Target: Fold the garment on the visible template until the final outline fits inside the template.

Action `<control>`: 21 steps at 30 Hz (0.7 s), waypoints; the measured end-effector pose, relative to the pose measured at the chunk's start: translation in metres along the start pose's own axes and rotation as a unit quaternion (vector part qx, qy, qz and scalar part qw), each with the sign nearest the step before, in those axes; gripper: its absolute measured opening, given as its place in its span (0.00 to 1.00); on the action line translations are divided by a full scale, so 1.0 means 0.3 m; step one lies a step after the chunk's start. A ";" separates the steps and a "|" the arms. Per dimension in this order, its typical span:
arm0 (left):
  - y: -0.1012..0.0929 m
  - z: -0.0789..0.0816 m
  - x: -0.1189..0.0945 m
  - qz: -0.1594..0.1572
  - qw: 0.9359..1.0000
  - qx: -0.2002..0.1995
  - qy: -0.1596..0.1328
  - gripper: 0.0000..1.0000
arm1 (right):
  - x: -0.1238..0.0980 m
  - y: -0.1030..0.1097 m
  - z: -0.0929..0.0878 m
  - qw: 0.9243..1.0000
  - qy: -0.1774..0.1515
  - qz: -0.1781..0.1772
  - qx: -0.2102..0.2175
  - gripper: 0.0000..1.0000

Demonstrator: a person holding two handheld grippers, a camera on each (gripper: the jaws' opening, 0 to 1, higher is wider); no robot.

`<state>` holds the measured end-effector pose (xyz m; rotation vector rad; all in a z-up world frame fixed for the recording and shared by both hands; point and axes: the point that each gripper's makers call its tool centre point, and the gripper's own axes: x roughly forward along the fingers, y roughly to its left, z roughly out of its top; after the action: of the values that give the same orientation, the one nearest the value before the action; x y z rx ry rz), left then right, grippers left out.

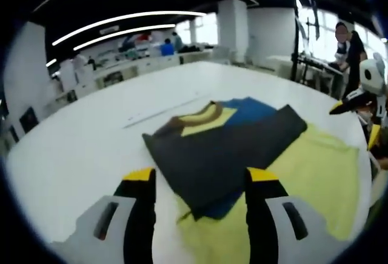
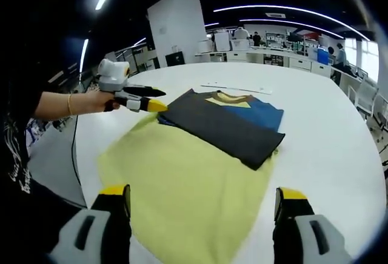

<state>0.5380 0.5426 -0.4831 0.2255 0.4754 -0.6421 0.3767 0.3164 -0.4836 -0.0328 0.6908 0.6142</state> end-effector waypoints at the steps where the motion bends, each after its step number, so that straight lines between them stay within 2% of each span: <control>1: 0.002 -0.004 -0.003 0.000 1.000 0.001 0.001 0.53 | 0.002 0.001 0.000 1.000 0.000 0.001 0.000 0.99; 6: 0.027 -0.043 -0.023 0.009 1.000 0.012 0.016 0.42 | 0.004 -0.001 0.001 1.000 -0.001 0.000 0.001 0.99; 12: 0.046 -0.087 -0.044 0.015 0.998 0.045 0.037 0.28 | 0.002 -0.005 0.000 1.000 -0.001 -0.003 0.003 0.99; 17: 0.048 -0.113 -0.047 0.014 0.997 0.064 0.051 0.16 | 0.004 -0.001 -0.003 1.000 0.001 -0.002 0.004 0.99; 21: 0.042 -0.120 -0.044 0.013 0.995 0.080 0.054 0.11 | 0.009 0.002 -0.006 1.000 0.001 -0.001 0.006 0.99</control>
<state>0.5239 0.5718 -0.5071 0.4194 0.5245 -0.6458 0.3769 0.3178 -0.4865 -0.0236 0.6961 0.6089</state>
